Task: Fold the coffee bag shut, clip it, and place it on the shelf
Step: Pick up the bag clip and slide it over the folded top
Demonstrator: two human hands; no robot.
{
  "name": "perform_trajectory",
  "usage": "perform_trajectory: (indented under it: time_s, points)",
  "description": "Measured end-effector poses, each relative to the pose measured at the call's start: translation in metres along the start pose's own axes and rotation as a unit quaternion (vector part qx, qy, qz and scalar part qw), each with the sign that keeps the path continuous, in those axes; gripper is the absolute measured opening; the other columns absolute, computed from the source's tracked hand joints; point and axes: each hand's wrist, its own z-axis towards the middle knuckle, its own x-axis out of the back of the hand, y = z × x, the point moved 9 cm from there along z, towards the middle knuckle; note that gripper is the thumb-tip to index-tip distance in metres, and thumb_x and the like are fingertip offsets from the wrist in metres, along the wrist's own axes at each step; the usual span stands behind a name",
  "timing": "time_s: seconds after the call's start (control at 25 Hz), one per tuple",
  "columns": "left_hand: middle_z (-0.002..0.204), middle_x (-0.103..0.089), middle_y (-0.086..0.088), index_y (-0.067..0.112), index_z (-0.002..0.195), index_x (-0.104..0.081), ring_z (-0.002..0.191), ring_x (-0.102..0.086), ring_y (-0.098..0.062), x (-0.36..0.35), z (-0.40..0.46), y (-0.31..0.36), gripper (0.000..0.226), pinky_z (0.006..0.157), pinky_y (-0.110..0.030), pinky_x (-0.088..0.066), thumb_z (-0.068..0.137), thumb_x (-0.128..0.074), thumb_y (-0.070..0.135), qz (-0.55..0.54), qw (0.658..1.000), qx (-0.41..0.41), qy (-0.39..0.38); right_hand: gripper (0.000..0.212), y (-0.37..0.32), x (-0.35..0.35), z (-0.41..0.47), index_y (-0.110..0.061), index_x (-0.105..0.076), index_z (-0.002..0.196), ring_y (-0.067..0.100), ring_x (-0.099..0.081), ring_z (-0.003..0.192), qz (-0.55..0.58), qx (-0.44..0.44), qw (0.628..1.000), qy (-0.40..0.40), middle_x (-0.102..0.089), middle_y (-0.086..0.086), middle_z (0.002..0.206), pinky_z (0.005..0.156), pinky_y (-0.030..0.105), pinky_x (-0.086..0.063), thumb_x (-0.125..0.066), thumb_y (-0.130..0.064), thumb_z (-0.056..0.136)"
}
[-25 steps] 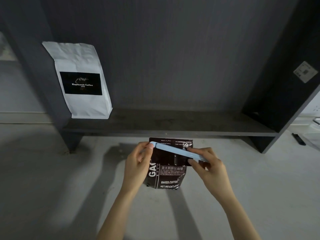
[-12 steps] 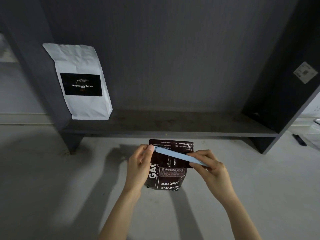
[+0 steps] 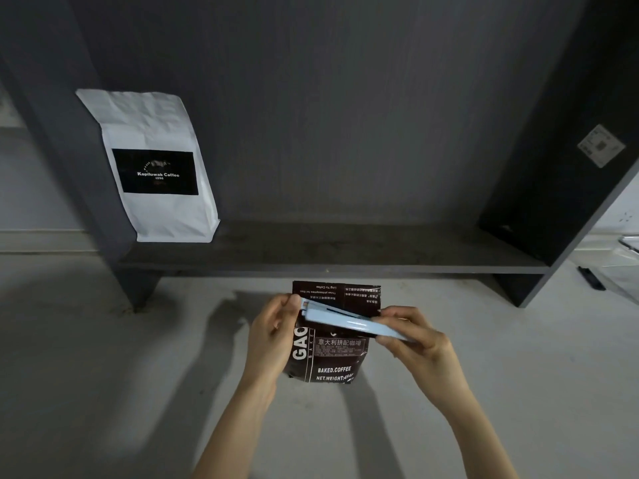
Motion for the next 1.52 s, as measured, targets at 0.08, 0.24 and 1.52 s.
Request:
perform_trajectory:
  time_s: [0.08,0.24,1.52]
  points:
    - [0.079,-0.065,0.006,0.018,0.078,-0.059,0.062,-0.057,0.012,0.0,0.002,0.0,0.017,0.055,-0.001,-0.041,0.087,-0.049,0.028,0.007,1.0,-0.008,-0.001,0.043,0.001,0.002,0.001,-0.042,-0.07,0.08,0.001,-0.059,0.079,-0.02,-0.002,1.0,0.014,-0.062,-0.016,0.093,0.062,0.011,-0.044,-0.066,0.001,0.074]
    - [0.075,-0.064,0.01,0.023,0.074,-0.058,0.063,-0.057,0.012,0.005,0.001,0.0,0.016,0.056,-0.001,-0.041,0.087,-0.049,0.027,0.005,1.0,-0.01,0.019,0.035,0.004,0.0,-0.005,-0.032,-0.069,0.075,0.002,-0.057,0.064,-0.007,-0.024,1.0,-0.003,-0.064,-0.01,0.083,0.058,0.011,-0.043,-0.065,0.003,0.074]
    - [0.103,-0.059,0.012,0.04,0.093,-0.051,0.096,-0.057,0.008,0.004,-0.001,0.007,0.044,0.084,-0.004,-0.043,0.083,-0.05,-0.003,0.012,0.994,-0.086,-0.062,0.023,-0.009,0.063,-0.001,-0.027,-0.066,0.086,-0.001,-0.066,0.075,-0.01,-0.044,0.99,0.137,-0.071,-0.024,0.075,0.071,0.008,-0.051,-0.054,-0.006,0.084]
